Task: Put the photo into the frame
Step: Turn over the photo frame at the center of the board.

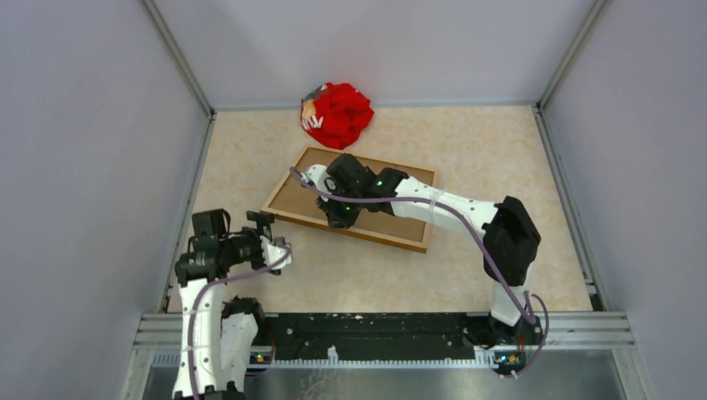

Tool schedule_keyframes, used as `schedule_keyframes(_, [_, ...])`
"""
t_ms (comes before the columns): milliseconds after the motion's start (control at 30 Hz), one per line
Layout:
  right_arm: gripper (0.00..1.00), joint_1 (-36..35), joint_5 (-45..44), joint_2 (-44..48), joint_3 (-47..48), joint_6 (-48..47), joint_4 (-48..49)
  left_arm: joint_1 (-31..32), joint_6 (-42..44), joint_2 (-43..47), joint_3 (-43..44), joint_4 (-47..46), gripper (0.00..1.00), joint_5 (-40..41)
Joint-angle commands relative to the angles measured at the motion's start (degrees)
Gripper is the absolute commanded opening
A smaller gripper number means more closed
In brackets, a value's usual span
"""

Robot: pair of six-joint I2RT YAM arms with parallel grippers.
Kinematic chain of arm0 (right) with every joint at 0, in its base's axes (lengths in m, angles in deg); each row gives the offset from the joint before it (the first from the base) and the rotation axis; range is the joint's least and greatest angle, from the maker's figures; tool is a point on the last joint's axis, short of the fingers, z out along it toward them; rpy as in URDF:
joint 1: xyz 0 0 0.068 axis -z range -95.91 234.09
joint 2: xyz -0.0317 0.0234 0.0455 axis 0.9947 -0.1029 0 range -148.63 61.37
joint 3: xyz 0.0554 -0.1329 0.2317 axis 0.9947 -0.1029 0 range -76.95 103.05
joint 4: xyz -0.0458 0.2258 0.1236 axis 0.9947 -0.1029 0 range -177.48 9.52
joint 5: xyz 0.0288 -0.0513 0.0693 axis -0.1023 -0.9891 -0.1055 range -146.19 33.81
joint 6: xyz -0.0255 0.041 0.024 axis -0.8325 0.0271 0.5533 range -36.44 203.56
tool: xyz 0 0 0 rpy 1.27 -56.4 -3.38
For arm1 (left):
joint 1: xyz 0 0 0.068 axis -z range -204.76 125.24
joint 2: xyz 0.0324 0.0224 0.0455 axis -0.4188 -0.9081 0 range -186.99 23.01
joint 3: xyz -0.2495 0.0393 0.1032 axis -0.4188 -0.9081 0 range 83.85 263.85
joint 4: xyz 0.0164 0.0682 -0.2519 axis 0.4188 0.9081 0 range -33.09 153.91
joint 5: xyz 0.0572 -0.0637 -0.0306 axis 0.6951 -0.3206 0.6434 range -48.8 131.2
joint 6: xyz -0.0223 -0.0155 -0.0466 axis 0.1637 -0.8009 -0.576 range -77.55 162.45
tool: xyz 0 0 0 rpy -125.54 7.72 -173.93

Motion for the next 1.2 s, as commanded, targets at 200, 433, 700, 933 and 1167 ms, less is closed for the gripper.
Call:
schedule_keyframes(200, [0.00,0.7,6.8,-0.1,7.4,6.8,-1.6,2.7,9.6,8.4,-19.3,-44.8,0.91,-4.7])
schedule_keyframes(433, [0.00,0.7,7.0,-0.6,9.0,7.1,-3.6,10.0,21.7,0.3,-18.1,-41.3,0.64,5.2])
schedule_keyframes(700, [0.00,0.7,6.4,0.1,11.3,6.8,-6.3,16.6,18.0,-4.6,-15.7,-47.2,0.20,11.7])
schedule_keyframes(933, [0.60,0.3,-5.9,9.0,6.0,-0.8,-7.1,16.7,11.7,-4.5,-10.1,-44.1,0.01,10.2])
schedule_keyframes(1167, [0.72,-6.1,-19.4,21.4,-11.0,-8.7,0.4,16.7,4.9,-5.0,-3.3,-36.6,0.03,8.2])
